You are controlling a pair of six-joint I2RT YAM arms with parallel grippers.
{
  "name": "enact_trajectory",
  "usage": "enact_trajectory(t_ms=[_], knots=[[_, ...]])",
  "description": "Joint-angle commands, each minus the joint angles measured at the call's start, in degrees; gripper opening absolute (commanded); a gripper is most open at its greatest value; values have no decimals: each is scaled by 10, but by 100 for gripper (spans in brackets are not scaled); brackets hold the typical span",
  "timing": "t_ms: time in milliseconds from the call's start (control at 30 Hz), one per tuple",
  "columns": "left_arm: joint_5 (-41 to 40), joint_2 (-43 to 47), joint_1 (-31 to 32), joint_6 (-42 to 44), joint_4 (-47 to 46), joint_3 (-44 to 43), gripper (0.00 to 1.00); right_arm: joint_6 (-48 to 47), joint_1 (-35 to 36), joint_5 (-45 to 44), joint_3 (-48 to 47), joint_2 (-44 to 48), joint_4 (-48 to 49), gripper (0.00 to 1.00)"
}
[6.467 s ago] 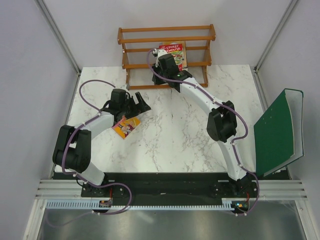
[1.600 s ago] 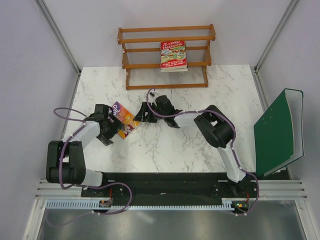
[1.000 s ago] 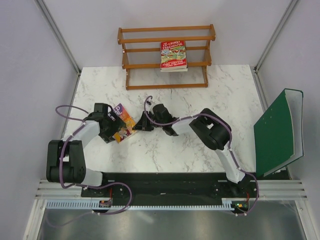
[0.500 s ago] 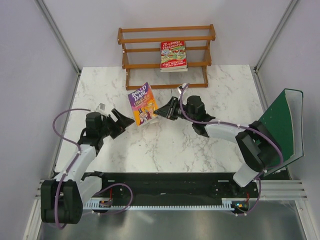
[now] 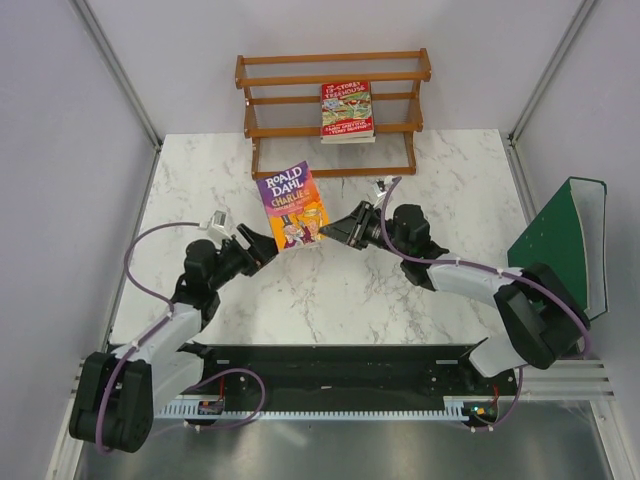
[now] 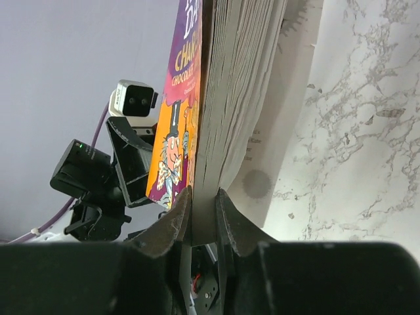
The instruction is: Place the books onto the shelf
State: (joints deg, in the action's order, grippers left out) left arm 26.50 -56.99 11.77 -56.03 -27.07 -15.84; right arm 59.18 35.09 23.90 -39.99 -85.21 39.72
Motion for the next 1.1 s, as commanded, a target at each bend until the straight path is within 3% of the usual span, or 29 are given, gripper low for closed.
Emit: enact_trajectory(t_ms=[0,100,267,433,633,967,1067], knots=[[-33,38,4,5,32,-49,91,-21,-5,-7,-4,39,-1,13],[-74,70,4,29,109,-61,93,-37,-14,-10,-16,54,-32,14],[-92,80,4,37,113,-62,96,-35,-24,-4,-24,76,-47,14],[-48,46,4,13,10,-55,97,-40,-26,-7,-25,90,-63,14],[-36,-10,16,10,-32,-76,98,-17,-27,4,-16,86,-34,14],[-52,-140,87,-27,-177,-105,97,34,-26,29,12,76,38,14],[-54,-182,106,-44,-243,-109,93,38,-26,34,22,78,37,14]])
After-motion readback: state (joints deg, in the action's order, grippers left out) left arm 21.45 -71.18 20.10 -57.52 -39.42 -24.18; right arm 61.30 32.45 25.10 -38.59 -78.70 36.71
